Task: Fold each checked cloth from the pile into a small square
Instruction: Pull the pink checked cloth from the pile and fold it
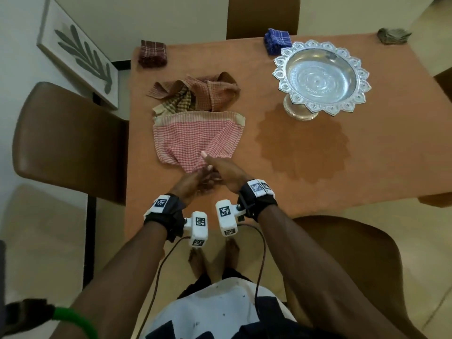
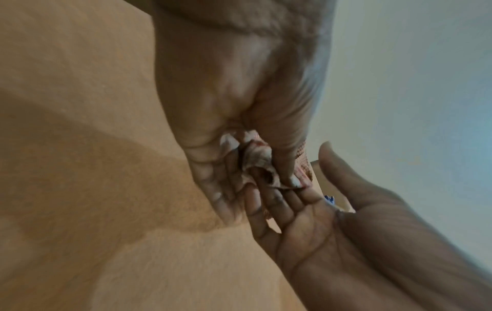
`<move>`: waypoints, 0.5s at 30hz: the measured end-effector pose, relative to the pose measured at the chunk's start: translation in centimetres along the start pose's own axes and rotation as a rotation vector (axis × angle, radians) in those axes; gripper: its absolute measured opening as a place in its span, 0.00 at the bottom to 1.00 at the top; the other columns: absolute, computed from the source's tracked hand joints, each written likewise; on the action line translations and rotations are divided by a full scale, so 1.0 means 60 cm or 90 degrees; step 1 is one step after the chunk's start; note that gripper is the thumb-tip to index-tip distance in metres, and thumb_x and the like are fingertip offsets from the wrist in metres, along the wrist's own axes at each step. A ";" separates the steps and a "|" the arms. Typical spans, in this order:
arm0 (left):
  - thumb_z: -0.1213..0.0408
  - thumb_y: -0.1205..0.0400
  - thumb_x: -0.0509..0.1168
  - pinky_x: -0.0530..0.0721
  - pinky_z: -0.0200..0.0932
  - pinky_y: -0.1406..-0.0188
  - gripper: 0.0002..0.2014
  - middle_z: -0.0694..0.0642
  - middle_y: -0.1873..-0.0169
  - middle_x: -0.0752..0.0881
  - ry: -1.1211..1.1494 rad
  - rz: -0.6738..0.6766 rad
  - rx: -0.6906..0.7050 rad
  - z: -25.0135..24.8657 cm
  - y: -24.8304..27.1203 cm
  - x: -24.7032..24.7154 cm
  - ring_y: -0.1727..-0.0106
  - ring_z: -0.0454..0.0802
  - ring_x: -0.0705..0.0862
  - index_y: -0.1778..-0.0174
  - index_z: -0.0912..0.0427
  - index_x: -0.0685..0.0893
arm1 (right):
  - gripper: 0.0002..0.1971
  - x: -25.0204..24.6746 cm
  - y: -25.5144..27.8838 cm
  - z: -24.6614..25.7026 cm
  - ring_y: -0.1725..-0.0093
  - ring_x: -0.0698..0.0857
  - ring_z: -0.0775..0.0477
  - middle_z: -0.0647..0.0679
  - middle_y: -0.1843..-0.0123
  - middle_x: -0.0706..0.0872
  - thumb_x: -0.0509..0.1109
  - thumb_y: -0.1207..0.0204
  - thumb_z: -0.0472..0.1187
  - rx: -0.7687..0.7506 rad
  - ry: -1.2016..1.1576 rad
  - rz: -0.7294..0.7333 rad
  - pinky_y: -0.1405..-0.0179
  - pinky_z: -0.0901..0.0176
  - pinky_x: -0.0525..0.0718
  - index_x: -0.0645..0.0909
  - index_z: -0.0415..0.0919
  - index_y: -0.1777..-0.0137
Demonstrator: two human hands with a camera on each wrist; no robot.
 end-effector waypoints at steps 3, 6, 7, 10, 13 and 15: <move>0.66 0.17 0.69 0.87 0.50 0.39 0.11 0.58 0.46 0.92 0.037 -0.061 0.064 -0.017 0.006 -0.032 0.40 0.56 0.89 0.41 0.62 0.88 | 0.18 -0.003 -0.005 0.008 0.49 0.89 0.40 0.39 0.52 0.91 0.74 0.22 0.53 0.024 0.052 0.021 0.55 0.54 0.87 0.85 0.34 0.52; 0.70 0.20 0.72 0.89 0.47 0.45 0.04 0.62 0.48 0.91 0.043 -0.120 0.065 -0.016 0.014 -0.066 0.42 0.57 0.88 0.52 0.67 0.89 | 0.31 -0.013 -0.006 0.010 0.49 0.91 0.40 0.38 0.51 0.93 0.73 0.26 0.64 0.068 0.133 0.033 0.55 0.54 0.87 0.88 0.31 0.47; 0.71 0.19 0.71 0.90 0.44 0.50 0.06 0.66 0.46 0.89 0.049 -0.149 0.058 -0.012 0.018 -0.080 0.42 0.58 0.88 0.50 0.71 0.87 | 0.34 -0.018 -0.003 0.015 0.51 0.92 0.40 0.39 0.52 0.93 0.71 0.27 0.68 0.087 0.167 0.035 0.56 0.55 0.87 0.88 0.32 0.46; 0.72 0.17 0.68 0.90 0.38 0.60 0.14 0.69 0.42 0.87 0.035 -0.181 0.032 0.002 0.036 -0.116 0.48 0.58 0.88 0.38 0.76 0.83 | 0.33 -0.077 -0.039 0.033 0.59 0.90 0.40 0.39 0.51 0.91 0.73 0.27 0.64 0.065 0.159 -0.101 0.67 0.58 0.85 0.84 0.30 0.43; 0.68 0.16 0.67 0.90 0.40 0.56 0.14 0.66 0.44 0.89 0.018 -0.176 0.029 0.013 0.062 -0.149 0.51 0.54 0.89 0.36 0.70 0.84 | 0.32 -0.148 -0.091 0.047 0.56 0.91 0.34 0.36 0.50 0.90 0.77 0.32 0.62 0.030 0.185 -0.275 0.58 0.43 0.90 0.84 0.32 0.44; 0.64 0.15 0.67 0.88 0.44 0.48 0.15 0.62 0.42 0.90 0.030 -0.178 0.027 0.023 0.076 -0.173 0.46 0.53 0.90 0.35 0.66 0.84 | 0.30 -0.165 -0.124 0.051 0.53 0.90 0.33 0.38 0.52 0.90 0.76 0.32 0.60 0.008 0.193 -0.305 0.49 0.37 0.90 0.84 0.33 0.42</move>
Point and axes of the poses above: each hand's wrist, its own y-axis away from the middle knuckle, its own x-axis out of the palm, z = x × y, the point moved 7 cm from there along -y, towards the middle knuckle
